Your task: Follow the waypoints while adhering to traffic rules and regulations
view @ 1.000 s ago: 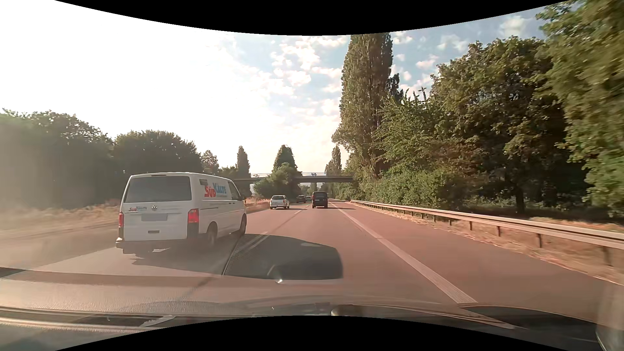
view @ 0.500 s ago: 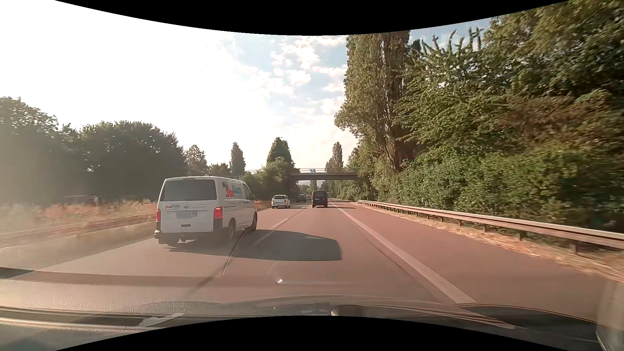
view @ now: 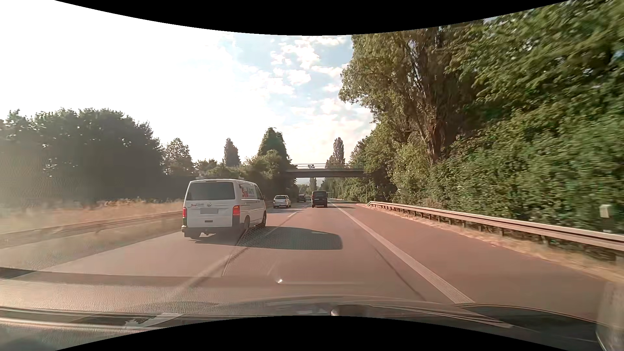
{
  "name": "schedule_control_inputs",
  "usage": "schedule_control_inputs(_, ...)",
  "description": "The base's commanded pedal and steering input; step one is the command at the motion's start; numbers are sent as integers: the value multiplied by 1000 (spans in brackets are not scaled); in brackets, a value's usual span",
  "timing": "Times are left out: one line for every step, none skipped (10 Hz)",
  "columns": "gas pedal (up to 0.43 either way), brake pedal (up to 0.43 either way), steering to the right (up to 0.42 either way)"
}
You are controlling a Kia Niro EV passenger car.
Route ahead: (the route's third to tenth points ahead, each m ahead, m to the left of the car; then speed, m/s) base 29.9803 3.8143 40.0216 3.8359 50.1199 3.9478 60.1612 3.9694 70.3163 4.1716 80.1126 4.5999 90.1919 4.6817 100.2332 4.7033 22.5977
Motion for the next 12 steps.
schedule_control_inputs(228, 0, 0)
schedule_control_inputs(228, 0, 0)
schedule_control_inputs(228, 0, 0)
schedule_control_inputs(228, 0, 0)
schedule_control_inputs(228, 0, 1)
schedule_control_inputs(197, 0, 1)
schedule_control_inputs(177, 0, 1)
schedule_control_inputs(169, 0, 1)
schedule_control_inputs(157, 0, 0)
schedule_control_inputs(118, 0, 0)
schedule_control_inputs(79, 0, 0)
schedule_control_inputs(39, 0, 1)
